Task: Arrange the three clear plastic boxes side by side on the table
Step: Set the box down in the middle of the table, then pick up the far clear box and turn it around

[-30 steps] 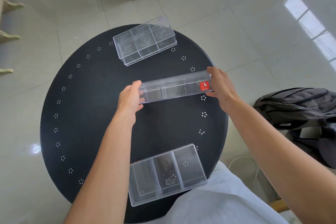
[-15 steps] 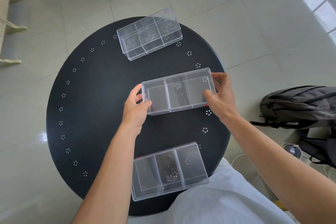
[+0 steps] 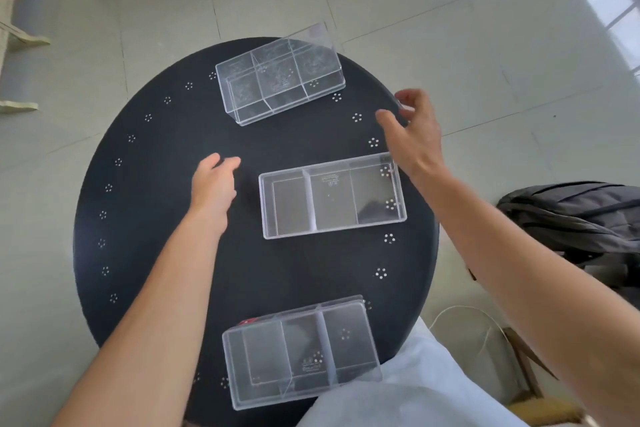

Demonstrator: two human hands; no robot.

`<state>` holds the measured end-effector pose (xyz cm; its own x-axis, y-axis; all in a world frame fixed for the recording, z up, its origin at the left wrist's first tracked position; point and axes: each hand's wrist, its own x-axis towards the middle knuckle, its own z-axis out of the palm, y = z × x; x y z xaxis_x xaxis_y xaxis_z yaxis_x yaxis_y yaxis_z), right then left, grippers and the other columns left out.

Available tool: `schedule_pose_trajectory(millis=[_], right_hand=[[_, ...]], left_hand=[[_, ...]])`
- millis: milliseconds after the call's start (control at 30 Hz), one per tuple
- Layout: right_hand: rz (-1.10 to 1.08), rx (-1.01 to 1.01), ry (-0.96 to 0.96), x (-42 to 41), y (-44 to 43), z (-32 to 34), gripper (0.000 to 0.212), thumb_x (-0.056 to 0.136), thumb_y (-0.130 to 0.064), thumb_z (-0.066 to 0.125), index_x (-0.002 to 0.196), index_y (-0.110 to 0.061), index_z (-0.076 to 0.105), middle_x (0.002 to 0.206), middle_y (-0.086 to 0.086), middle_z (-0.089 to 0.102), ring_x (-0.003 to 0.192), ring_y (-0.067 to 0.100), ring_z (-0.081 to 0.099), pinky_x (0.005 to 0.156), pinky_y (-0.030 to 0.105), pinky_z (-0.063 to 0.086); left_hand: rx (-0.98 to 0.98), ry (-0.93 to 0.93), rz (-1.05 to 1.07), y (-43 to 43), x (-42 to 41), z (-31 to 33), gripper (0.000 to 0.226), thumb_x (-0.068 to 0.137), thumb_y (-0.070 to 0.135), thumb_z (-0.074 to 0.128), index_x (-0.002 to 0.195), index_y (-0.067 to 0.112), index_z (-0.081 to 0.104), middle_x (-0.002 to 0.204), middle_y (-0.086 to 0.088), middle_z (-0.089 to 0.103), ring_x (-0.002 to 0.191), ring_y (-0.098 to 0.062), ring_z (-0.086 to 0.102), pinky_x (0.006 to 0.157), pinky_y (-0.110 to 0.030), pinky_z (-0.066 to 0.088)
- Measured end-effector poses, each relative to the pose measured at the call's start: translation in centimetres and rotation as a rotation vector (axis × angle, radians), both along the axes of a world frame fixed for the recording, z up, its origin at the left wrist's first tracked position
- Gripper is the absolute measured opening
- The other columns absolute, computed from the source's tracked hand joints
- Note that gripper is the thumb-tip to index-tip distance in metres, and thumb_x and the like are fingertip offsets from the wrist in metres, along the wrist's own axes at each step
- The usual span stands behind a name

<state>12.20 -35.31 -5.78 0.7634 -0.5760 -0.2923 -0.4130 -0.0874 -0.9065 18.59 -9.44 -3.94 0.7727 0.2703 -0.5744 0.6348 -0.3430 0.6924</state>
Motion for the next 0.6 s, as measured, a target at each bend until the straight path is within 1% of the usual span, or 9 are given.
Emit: schedule_pose_trajectory(millis=[33,67,100,133,200,300,367,500,600], right_hand=[[0.024,-0.012,-0.005,1.7,-0.6,0.4,0.045,0.084,-0.03,0.059,0.126,-0.017,0.049,0.126,0.0,0.055,0.114,0.014,0.054,0.096,0.03,0.044],[0.048,-0.025,-0.006,3.5,-1.1,0.7,0.046,0.084,-0.03,0.058,0.126,-0.016,0.049,0.128,0.0,0.055,0.114,0.015,0.054,0.097,0.03,0.043],[0.073,-0.037,-0.007,5.2,-1.5,1.1,0.046,0.085,-0.031,0.057,0.127,-0.015,0.049,0.129,0.0,0.055,0.116,0.016,0.054,0.098,0.03,0.043],[0.101,-0.041,-0.008,6.9,-1.8,1.4,0.046,0.085,-0.032,0.056,0.127,-0.016,0.05,0.129,-0.001,0.055,0.117,0.016,0.054,0.099,0.032,0.042],[0.16,-0.033,-0.001,10.1,-2.2,1.9,0.045,0.086,-0.034,0.055,0.127,-0.017,0.051,0.128,-0.001,0.056,0.116,0.016,0.054,0.099,0.033,0.043],[0.259,-0.033,0.051,14.3,-2.2,2.0,0.046,0.088,-0.036,0.053,0.13,-0.016,0.05,0.132,0.002,0.055,0.12,0.018,0.051,0.096,0.03,0.04],[0.316,-0.063,0.106,16.3,-2.0,1.6,0.05,0.089,-0.037,0.051,0.133,-0.012,0.048,0.134,0.004,0.054,0.122,0.019,0.049,0.091,0.027,0.037],[0.421,-0.116,0.247,18.2,-1.6,0.1,0.05,0.091,-0.035,0.048,0.132,-0.007,0.048,0.131,0.01,0.054,0.118,0.025,0.051,0.087,0.028,0.038],[0.473,-0.17,0.292,18.5,-1.6,-0.7,0.04,0.091,-0.031,0.045,0.118,-0.004,0.057,0.114,0.012,0.06,0.101,0.026,0.053,0.081,0.029,0.041]], left_hand=[[0.03,-0.003,0.006,0.0,1.3,0.4,0.008,0.089,0.027,0.058,0.094,0.032,0.056,0.106,0.003,0.05,0.091,-0.018,0.048,0.075,-0.029,0.043],[0.034,-0.026,0.009,0.0,2.6,0.5,0.015,0.089,0.027,0.058,0.078,0.031,0.048,0.094,0.002,0.048,0.083,-0.018,0.044,0.068,-0.028,0.041],[0.047,-0.028,-0.003,0.0,4.0,0.7,0.023,0.089,0.027,0.057,0.072,0.029,0.043,0.083,0.003,0.045,0.079,-0.018,0.041,0.066,-0.028,0.039],[0.055,-0.045,-0.001,-0.1,5.4,0.9,0.021,0.089,0.027,0.057,0.073,0.029,0.044,0.077,0.005,0.043,0.079,-0.018,0.041,0.068,-0.029,0.041],[0.08,-0.057,0.003,-0.7,8.0,1.6,0.002,0.091,0.03,0.055,0.092,0.028,0.054,0.08,0.007,0.047,0.084,-0.016,0.048,0.083,-0.032,0.046],[0.09,-0.054,0.017,-1.2,11.5,1.3,0.034,0.091,0.037,0.054,0.122,0.022,0.056,0.1,0.003,0.056,0.098,-0.017,0.055,0.087,-0.033,0.047],[0.121,-0.021,0.001,-1.8,13.2,0.9,0.048,0.09,0.04,0.054,0.132,0.016,0.053,0.114,0.0,0.055,0.102,-0.017,0.056,0.086,-0.034,0.046],[0.147,0.093,-0.069,-2.6,14.9,0.2,0.054,0.088,0.041,0.057,0.135,0.016,0.051,0.124,0.001,0.056,0.107,-0.019,0.058,0.084,-0.036,0.046],[0.125,0.131,-0.086,-3.0,15.0,-0.2,0.048,0.087,0.038,0.057,0.13,0.016,0.054,0.124,-0.002,0.061,0.105,-0.019,0.061,0.082,-0.036,0.048]])
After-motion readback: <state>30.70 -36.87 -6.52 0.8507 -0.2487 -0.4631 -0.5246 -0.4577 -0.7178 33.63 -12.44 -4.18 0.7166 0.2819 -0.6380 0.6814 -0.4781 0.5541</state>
